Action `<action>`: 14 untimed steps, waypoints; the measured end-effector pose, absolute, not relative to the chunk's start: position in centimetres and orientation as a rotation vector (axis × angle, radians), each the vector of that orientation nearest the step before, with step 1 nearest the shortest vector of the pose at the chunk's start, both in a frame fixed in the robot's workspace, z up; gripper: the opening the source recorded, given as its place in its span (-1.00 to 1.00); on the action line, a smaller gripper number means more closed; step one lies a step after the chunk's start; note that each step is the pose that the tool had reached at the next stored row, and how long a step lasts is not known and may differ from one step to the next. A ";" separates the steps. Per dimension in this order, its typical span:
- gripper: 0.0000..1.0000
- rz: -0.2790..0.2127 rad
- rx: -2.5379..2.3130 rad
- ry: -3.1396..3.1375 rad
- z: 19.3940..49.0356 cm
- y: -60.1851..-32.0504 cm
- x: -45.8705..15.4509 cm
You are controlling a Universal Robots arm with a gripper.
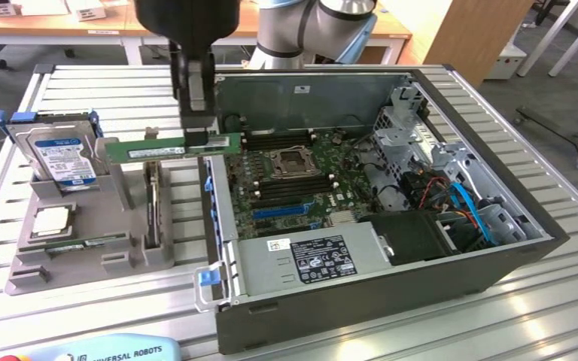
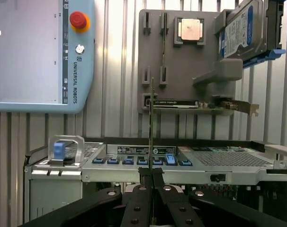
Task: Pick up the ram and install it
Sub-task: 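Pick up the ram and move it above insertion slot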
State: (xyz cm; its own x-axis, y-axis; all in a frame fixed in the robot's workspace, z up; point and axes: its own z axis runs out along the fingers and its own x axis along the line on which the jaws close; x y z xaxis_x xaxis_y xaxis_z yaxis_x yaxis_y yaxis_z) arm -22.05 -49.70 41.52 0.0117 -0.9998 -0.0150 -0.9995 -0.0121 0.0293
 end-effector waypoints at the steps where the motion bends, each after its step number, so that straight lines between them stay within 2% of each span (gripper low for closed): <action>1: -0.77 -0.049 2.227 -2.201 41.5 -49.7 -21.7; 14: -0.77 -0.049 2.227 -2.200 41.5 -49.8 -16.8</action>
